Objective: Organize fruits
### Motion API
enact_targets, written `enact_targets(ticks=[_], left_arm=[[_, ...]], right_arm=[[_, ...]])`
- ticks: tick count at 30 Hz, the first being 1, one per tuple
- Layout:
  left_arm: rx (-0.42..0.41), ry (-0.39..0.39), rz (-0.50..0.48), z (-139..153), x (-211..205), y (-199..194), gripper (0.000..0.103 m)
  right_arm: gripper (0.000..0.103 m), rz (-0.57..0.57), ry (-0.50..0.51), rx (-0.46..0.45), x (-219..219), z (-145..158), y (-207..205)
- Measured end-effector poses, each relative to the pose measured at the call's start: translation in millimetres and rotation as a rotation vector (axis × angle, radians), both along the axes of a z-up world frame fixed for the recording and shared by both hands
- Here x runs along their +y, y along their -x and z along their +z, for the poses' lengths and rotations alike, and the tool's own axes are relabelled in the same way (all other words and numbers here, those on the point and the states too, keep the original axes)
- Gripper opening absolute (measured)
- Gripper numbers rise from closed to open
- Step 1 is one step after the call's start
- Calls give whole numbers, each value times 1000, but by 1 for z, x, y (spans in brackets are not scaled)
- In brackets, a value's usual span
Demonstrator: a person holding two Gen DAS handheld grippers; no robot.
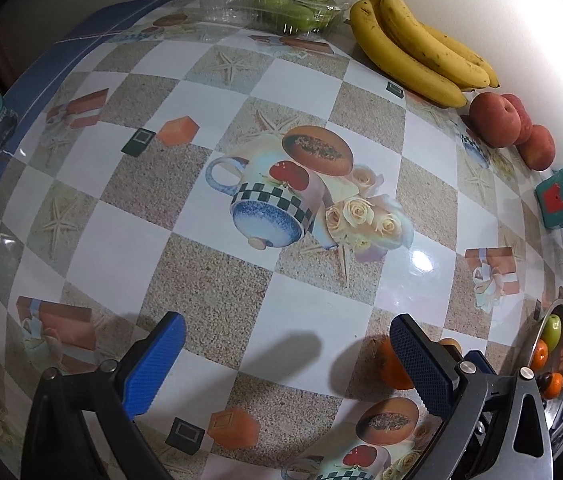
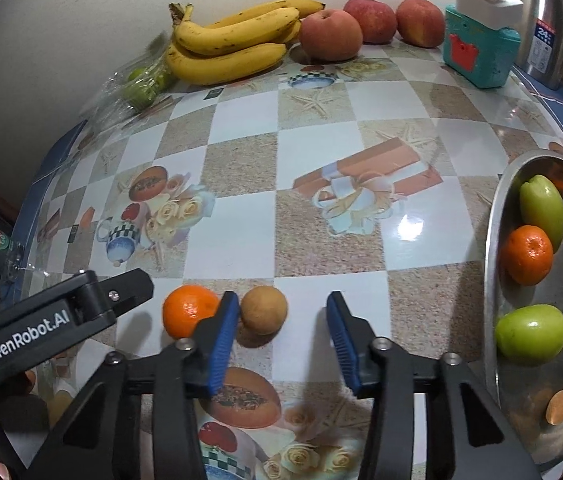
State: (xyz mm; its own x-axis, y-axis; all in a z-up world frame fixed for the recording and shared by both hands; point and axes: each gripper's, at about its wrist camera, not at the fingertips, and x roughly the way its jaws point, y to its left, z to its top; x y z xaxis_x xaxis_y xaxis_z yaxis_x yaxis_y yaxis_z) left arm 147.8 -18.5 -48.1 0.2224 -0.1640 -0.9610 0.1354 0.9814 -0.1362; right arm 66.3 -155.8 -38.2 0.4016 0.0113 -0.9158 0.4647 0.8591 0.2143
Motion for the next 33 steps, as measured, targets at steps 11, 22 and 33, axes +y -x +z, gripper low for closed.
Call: enact_targets(ticks=[11,22,33], left_arm=[[16,35,1,5,4,0,103],[50,106,-63,7,-11,6,99],[47,136,-149,11,-33,13,62]], right_arm=[[27,15,-26,-3,4,0,-2],[27,-39,-20,16,-13,13,16],[27,-48,-33,17,-18,20,25]])
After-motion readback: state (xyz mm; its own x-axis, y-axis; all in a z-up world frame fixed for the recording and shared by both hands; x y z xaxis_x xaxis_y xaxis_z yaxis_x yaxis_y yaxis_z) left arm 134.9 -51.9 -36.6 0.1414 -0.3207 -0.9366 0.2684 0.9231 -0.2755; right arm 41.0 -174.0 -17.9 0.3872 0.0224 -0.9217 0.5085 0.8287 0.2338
